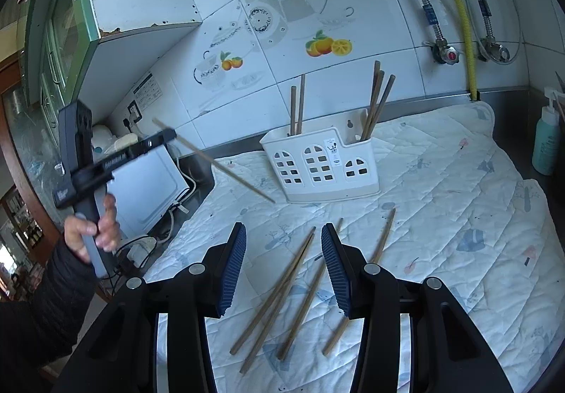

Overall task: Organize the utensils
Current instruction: 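Lift the chopstick and carry it over the white holder with the left gripper, then lower the chopstick into the holder and open the left gripper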

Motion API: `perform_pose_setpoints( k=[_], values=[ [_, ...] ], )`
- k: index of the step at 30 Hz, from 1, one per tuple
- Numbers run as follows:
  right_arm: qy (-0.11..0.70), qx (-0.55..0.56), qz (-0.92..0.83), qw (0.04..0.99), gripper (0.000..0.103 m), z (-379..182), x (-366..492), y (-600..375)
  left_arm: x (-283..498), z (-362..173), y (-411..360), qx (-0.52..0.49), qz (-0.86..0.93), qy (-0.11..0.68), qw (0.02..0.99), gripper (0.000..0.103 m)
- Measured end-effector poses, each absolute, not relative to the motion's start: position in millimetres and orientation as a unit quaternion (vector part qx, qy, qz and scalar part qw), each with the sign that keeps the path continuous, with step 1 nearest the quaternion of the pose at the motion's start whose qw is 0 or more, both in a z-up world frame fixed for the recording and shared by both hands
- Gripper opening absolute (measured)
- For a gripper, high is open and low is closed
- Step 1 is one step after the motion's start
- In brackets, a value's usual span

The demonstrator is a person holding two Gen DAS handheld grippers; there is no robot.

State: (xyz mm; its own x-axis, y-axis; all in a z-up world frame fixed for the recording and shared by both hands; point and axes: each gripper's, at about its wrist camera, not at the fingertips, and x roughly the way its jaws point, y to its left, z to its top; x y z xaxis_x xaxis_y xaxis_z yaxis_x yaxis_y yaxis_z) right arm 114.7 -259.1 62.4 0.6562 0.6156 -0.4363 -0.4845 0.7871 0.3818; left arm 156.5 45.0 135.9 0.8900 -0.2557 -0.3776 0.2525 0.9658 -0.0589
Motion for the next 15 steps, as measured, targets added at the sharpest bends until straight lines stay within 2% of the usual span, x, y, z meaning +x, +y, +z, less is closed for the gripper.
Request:
perform_pose_setpoints(
  k=[9,15],
  values=[
    [0.285,0.125,0.294,0.904,0.043,58.6,126.7,-272.8,179.9,211.5,38.5,0.003,-0.13,0.127,0.983,0.005],
    [0.29,0.129,0.294,0.902,0.043,53.0,130.5,-274.1,212.2,215.8,26.0,0.014,-0.121,0.132,0.984,0.005]
  ],
)
